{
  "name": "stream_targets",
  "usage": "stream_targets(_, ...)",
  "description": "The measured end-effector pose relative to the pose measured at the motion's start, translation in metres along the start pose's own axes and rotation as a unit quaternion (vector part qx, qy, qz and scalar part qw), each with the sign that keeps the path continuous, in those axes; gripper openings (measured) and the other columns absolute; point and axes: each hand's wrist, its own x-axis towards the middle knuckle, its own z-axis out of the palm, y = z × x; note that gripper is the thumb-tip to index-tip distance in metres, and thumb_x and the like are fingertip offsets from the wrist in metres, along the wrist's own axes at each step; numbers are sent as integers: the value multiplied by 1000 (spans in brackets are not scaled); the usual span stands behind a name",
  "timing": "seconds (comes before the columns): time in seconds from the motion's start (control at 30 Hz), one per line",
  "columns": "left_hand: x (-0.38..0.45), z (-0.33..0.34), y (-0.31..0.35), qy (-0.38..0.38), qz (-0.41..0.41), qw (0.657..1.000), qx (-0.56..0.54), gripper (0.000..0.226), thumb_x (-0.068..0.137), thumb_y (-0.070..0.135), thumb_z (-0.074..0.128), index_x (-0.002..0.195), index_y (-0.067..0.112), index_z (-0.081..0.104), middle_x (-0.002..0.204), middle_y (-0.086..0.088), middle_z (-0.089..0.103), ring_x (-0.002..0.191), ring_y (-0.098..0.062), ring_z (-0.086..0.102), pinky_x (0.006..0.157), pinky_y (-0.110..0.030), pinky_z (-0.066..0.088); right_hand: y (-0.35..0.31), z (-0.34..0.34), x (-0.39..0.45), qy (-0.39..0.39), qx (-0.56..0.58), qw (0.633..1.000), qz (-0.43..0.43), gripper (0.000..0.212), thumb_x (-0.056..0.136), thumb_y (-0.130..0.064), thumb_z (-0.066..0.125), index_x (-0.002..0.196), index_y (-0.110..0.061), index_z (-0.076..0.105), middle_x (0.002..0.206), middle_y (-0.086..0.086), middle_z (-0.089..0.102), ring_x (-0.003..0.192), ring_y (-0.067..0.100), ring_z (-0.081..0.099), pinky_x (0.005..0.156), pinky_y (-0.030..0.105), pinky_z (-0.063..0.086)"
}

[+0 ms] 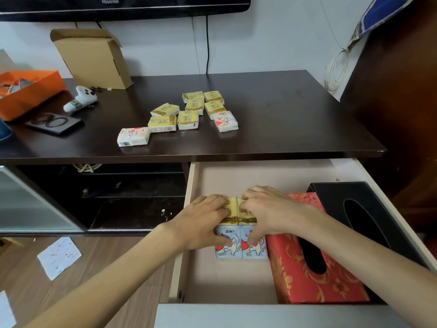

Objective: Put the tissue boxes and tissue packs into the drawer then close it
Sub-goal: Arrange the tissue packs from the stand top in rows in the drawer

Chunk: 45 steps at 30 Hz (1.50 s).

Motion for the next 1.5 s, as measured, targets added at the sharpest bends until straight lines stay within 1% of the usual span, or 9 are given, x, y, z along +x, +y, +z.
stream_targets(0.13, -4, -25, -7, 57, -18, 996, -60, 58, 91, 65, 48, 131, 25, 57, 137, 9, 51, 126, -9, 45, 104, -31, 42, 12, -15, 0, 85, 115, 990, 11, 52, 80, -70, 63, 115, -32, 66, 106, -17, 57, 104, 13, 55, 78, 36, 44)
stream_targets(0.27, -7, -63, -35, 150, -63, 982, -96, 36, 96, 46, 53, 125, 27, 61, 125, 12, 58, 115, -8, 53, 90, -30, 50, 26, -38, 13, 230, 242, 942, 23, 37, 85, -58, 58, 109, -35, 72, 110, -21, 70, 105, 3, 63, 89, 40, 52)
stream_targets(0.47, 14, -96, -105, 201, -192, 953, -120, 39, 96, 36, 56, 132, 21, 58, 134, 6, 56, 124, -14, 52, 100, -38, 48, 39, -66, 83, 314, 371, 874, 18, 26, 93, -20, 68, 119, -23, 72, 114, -13, 71, 107, 6, 64, 90, 42, 56)
stream_targets(0.67, 44, -100, -149, 165, -262, 948, -77, 52, 93, 31, 60, 140, 10, 52, 143, -8, 51, 132, -26, 46, 107, -37, 39, 29, -81, 154, 302, 278, 911, 21, 54, 97, -27, 63, 148, -23, 48, 148, -4, 52, 136, 17, 46, 107, 40, 45)
stream_targets(0.8, 58, -95, -151, 150, -289, 945, -10, 42, 91, 38, 55, 123, 12, 60, 126, -5, 61, 118, -26, 56, 96, -41, 47, 21, -92, 179, 280, 208, 937, 10, 63, 100, -29, 60, 157, -19, 35, 159, 0, 41, 143, 21, 39, 107, 42, 43)
stream_targets(1.0, 45, -87, -148, 207, -248, 939, -114, 31, 93, 30, 57, 121, 17, 63, 120, 4, 62, 111, -15, 58, 91, -32, 49, 22, -89, 170, 281, 120, 952, -3, 41, 103, -31, 54, 141, -18, 51, 137, -2, 53, 122, 20, 52, 88, 36, 52)
stream_targets(1.23, 26, -88, -145, 239, -170, 924, -247, 12, 90, 22, 64, 88, 34, 63, 94, 14, 64, 90, -8, 62, 81, -39, 55, 40, -78, 120, 302, 131, 944, -37, 20, 98, -28, 56, 113, -30, 69, 114, -17, 60, 110, 6, 52, 79, 34, 53)
stream_targets(1.37, 32, -91, -147, 236, -177, 934, -203, 30, 87, 35, 69, 116, 33, 60, 129, 15, 56, 121, -6, 51, 101, -32, 47, 47, -83, 115, 312, 142, 938, -41, 44, 95, -37, 64, 138, -28, 60, 142, -14, 52, 132, 7, 43, 95, 36, 52)
stream_targets(1.5, 45, -97, -151, 130, -233, 940, -211, 64, 82, 49, 74, 137, 26, 52, 154, 4, 40, 141, -15, 36, 107, -27, 32, 50, -95, 126, 194, 182, 964, -17, 75, 91, -47, 64, 158, -31, 34, 166, -8, 27, 151, 15, 23, 113, 43, 38)
